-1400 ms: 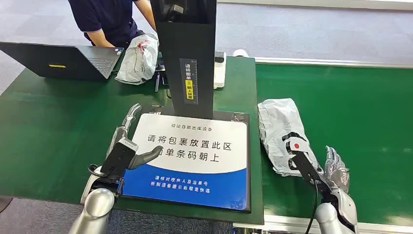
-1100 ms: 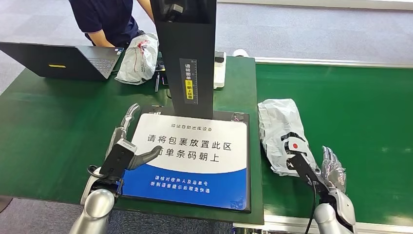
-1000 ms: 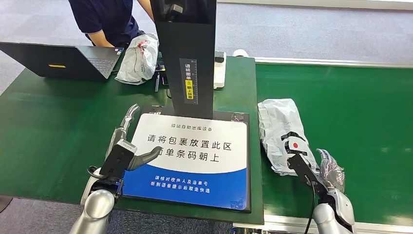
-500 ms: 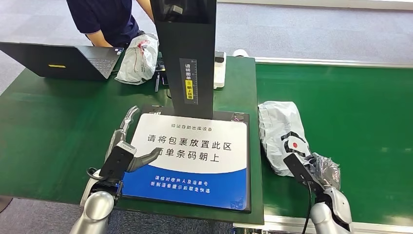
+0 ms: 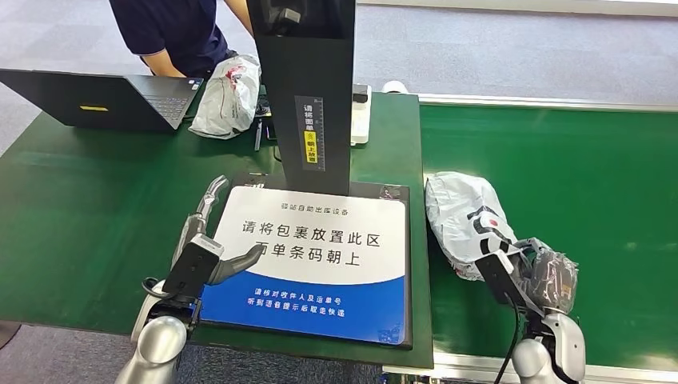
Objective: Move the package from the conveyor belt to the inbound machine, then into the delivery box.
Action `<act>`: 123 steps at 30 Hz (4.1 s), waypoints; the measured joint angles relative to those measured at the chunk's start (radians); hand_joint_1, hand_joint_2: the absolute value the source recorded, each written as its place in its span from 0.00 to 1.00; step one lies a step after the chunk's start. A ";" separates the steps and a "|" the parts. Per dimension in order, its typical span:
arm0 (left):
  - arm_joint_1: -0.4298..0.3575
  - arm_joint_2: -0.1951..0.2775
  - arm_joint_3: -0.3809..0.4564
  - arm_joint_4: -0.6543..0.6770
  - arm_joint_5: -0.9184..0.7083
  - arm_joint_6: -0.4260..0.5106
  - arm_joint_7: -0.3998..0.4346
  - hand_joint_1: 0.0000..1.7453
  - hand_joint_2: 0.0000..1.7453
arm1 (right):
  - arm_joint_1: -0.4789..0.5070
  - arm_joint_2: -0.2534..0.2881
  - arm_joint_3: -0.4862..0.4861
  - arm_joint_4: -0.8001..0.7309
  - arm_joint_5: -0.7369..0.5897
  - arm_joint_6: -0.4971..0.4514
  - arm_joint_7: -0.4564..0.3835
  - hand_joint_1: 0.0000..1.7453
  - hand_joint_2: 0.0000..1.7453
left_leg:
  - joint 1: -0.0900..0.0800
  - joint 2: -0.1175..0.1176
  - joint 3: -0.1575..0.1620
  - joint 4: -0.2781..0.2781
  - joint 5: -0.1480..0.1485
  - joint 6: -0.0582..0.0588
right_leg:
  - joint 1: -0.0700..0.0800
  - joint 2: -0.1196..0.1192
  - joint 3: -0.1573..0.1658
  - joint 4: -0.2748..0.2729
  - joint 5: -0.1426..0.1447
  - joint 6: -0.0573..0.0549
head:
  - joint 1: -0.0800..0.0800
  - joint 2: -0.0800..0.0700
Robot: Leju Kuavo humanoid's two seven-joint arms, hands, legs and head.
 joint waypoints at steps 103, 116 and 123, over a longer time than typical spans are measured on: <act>-0.242 0.008 0.050 0.297 0.200 0.205 -0.076 0.00 1.00 | -0.878 -0.122 0.551 -0.199 -1.186 0.636 0.166 1.00 1.00 | -0.001 -0.001 -0.008 0.005 0.003 0.003 | -0.001 -0.001 -0.005 0.001 0.004 0.006 | 0.000 0.000; -0.240 0.008 0.055 0.297 0.200 0.211 -0.076 0.00 1.00 | -0.901 -0.121 0.544 -0.199 -1.223 0.653 0.165 1.00 1.00 | -0.001 -0.001 -0.008 0.005 0.003 0.003 | -0.001 -0.001 -0.005 0.001 0.004 0.006 | 0.000 0.000; -0.240 0.008 0.060 0.297 0.200 0.211 -0.076 0.00 1.00 | -0.903 -0.121 0.542 -0.199 -1.223 0.653 0.165 1.00 1.00 | -0.001 -0.001 -0.008 0.005 0.003 0.003 | -0.001 -0.001 -0.005 0.001 0.004 0.006 | 0.000 0.000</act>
